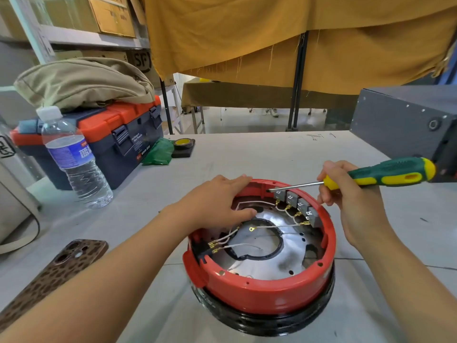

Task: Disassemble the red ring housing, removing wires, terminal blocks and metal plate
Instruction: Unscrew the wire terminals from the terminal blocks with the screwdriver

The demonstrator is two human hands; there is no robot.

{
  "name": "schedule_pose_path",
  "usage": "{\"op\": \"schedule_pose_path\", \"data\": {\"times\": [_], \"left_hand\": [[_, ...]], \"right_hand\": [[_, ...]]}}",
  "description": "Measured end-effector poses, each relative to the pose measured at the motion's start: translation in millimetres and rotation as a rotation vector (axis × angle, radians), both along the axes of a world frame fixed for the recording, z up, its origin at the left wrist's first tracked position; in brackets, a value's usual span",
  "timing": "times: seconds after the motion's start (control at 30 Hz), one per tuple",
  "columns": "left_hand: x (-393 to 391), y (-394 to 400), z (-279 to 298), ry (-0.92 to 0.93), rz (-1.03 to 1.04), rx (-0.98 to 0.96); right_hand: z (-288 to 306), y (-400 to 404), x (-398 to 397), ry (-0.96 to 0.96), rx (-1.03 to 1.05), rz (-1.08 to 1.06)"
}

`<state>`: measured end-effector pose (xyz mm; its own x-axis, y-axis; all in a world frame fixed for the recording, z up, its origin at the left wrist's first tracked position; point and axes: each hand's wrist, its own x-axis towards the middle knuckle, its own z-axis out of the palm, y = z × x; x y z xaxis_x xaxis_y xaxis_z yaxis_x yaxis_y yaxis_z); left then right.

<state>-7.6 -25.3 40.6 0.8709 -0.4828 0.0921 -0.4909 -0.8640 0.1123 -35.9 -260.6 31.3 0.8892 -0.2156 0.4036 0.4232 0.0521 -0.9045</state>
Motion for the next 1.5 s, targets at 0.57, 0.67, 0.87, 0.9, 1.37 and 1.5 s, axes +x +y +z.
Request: {"op": "schedule_pose_path", "data": {"times": [0.57,0.67,0.87,0.9,1.37,1.5], "left_hand": [[-20.4,7.3,8.6,-0.239,0.294,0.352],[-19.2,4.7,11.5,-0.254,0.338,0.331],[0.8,-6.2,8.1,-0.213,0.164,0.183],[3.7,-9.9,7.5,-0.176,0.106,0.160],[11.3,-23.5,-4.1,0.009,-0.093,-0.184],[12.2,-21.8,-6.6,0.009,-0.099,-0.145]], "right_hand": [[5.3,-3.4,-1.0,-0.092,-0.022,-0.137],[5.6,-3.9,-0.9,-0.101,-0.050,-0.133],[1.3,-1.8,-0.9,-0.104,-0.234,-0.165],[0.4,-1.3,-0.8,-0.105,-0.265,-0.167],[-2.5,3.4,-4.7,-0.156,-0.426,-0.234],[-5.2,7.1,-4.3,-0.158,-0.429,-0.223]]}}
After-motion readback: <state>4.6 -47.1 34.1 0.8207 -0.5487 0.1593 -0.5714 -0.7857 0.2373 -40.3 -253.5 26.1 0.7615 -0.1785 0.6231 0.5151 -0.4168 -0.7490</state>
